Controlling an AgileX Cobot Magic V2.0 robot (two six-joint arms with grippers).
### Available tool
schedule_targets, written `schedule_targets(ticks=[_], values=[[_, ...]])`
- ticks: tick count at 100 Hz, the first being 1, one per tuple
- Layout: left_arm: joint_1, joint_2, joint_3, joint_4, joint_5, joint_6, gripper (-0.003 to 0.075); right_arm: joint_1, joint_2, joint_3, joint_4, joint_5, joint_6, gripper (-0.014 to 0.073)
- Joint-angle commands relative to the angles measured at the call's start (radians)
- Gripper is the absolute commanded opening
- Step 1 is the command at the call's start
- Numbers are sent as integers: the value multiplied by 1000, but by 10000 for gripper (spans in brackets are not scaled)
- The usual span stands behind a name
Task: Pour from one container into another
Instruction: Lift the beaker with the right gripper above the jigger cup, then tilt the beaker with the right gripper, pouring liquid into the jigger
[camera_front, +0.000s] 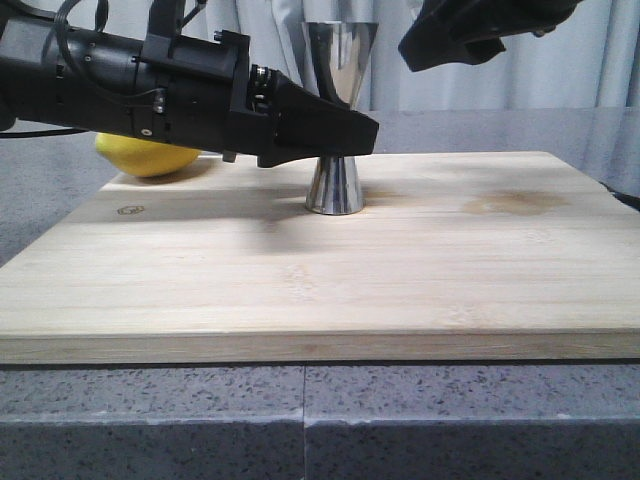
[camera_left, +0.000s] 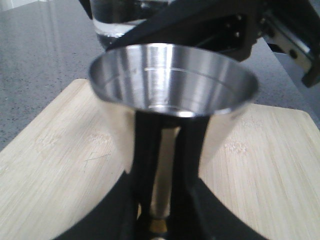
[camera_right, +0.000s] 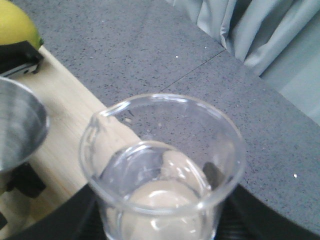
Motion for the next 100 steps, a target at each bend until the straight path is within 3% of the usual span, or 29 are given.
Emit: schedule_targets(ticks=[1,100], values=[[-9,-57,-25,-58,56,-1,-13,14,-45,-47,-42,-38,-7,277],[-9,-57,-25,-58,56,-1,-13,102,-49,-115,-343,117,-7,277]])
